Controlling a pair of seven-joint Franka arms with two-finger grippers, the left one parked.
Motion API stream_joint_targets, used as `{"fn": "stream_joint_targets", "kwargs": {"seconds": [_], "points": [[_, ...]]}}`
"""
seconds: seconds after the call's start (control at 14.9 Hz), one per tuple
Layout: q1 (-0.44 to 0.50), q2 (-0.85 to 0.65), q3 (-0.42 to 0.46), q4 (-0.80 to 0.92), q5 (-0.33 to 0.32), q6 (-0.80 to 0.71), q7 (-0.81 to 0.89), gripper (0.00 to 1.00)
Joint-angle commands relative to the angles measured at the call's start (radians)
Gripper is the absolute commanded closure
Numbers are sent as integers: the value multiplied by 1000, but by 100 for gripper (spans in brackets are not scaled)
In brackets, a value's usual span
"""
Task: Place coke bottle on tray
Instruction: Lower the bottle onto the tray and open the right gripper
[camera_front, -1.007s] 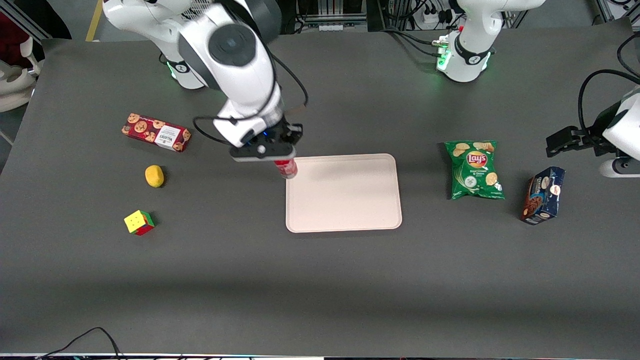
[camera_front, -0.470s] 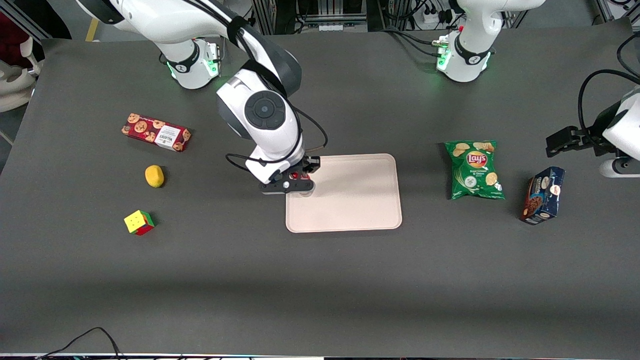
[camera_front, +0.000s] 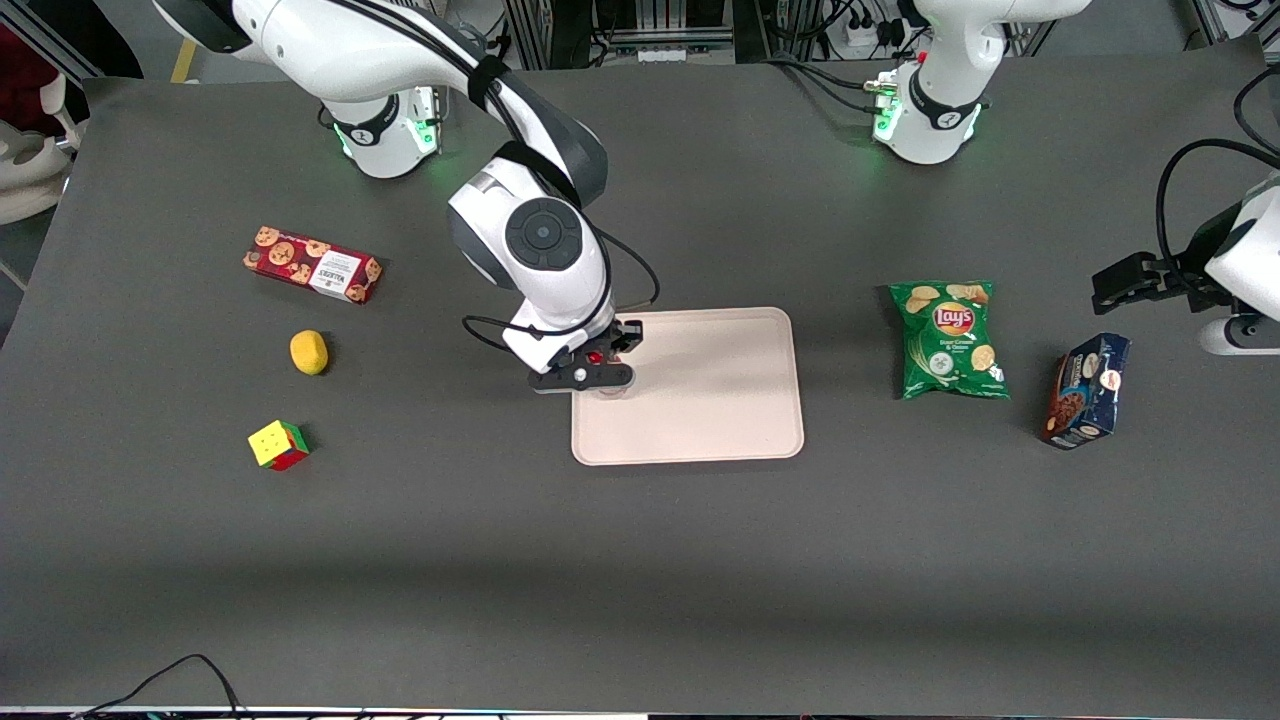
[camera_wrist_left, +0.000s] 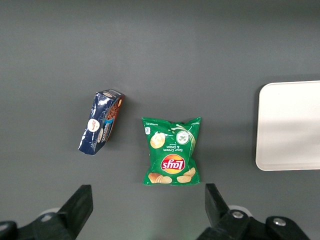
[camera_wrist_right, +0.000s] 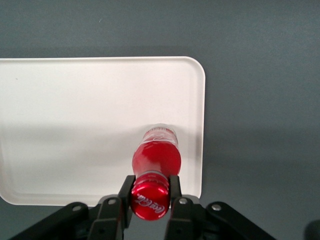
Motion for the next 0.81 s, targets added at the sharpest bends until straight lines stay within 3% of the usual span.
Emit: {"fn": "stream_joint_targets", "kwargs": {"seconds": [0.0, 0.67, 0.74], "points": [[-8, -9, 5, -23, -46, 32, 33, 100], [-11, 8, 0, -51, -69, 86, 33, 100], [-11, 8, 0, -51, -69, 87, 33, 72]]}}
